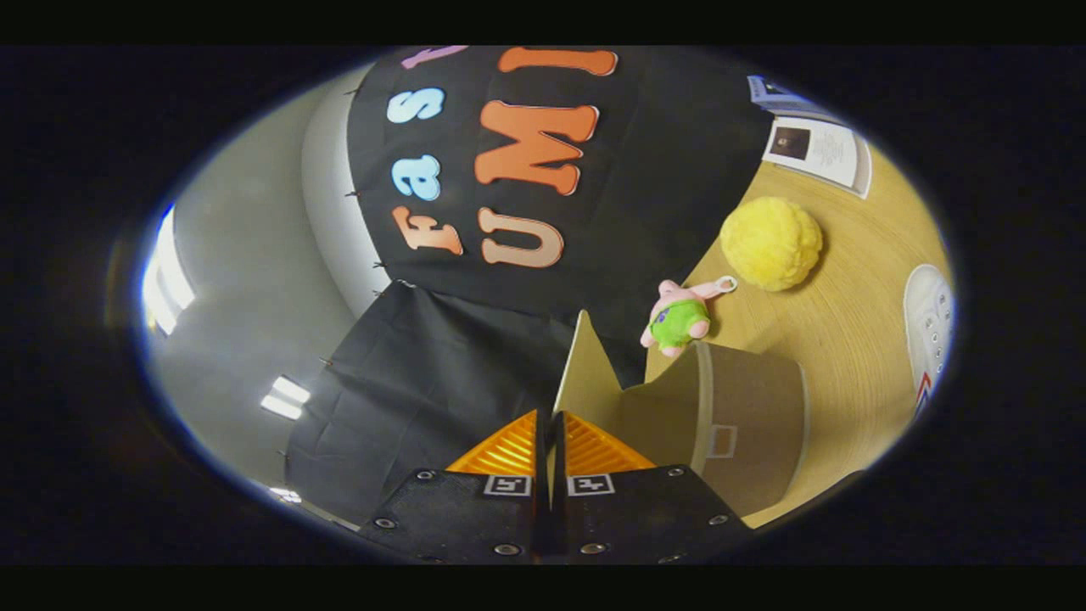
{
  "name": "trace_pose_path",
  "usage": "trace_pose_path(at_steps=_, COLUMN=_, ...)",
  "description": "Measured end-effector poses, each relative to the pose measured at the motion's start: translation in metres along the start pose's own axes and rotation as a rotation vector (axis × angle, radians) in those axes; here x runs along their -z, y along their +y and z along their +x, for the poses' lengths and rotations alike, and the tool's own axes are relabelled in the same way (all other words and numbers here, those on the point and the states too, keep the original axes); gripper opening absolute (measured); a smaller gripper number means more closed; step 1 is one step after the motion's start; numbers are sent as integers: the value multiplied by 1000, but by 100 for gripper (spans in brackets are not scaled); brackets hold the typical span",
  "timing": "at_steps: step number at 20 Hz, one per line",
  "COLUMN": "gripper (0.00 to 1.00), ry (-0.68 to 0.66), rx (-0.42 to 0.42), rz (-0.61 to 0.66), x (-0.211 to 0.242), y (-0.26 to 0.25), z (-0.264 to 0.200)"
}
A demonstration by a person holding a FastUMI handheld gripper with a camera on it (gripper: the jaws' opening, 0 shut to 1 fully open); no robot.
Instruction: Open the storage box then place both shoes into the box .Put the left shoe in first, then the right shoe, with the right side of both shoes facing outward in a uniform manner.
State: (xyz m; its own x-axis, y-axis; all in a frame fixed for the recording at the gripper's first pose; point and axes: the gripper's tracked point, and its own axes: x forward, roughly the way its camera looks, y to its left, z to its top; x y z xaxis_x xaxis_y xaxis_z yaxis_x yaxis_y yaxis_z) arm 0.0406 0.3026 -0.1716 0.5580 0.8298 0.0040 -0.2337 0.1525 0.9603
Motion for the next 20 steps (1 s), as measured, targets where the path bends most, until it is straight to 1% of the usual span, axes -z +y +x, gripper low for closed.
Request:
trace_pose_path(at_steps=3, gripper=2, ry=-43, rx=49, rz=-85, x=0, y=27, z=14)
trace_pose_path(at_steps=5, gripper=2, ry=-57, rx=62, rz=-123, x=7, y=45, z=26)
trace_pose_path(at_steps=13, gripper=2, ry=-43, rx=103, rz=-278, x=53, y=96, z=84)
trace_pose_path(at_steps=15, gripper=3, ry=-33, rx=123, rz=-337, x=66, y=105, z=99)
trace_pose_path(at_steps=16, gripper=3, ry=-25, rx=114, rz=-367, x=75, y=112, z=106)
trace_pose_path(at_steps=19, gripper=9, ry=40, rx=119, rz=-437, x=108, y=120, z=128)
trace_pose_path(at_steps=20, gripper=13, ry=66, rx=111, rz=-462, x=121, y=124, z=134)
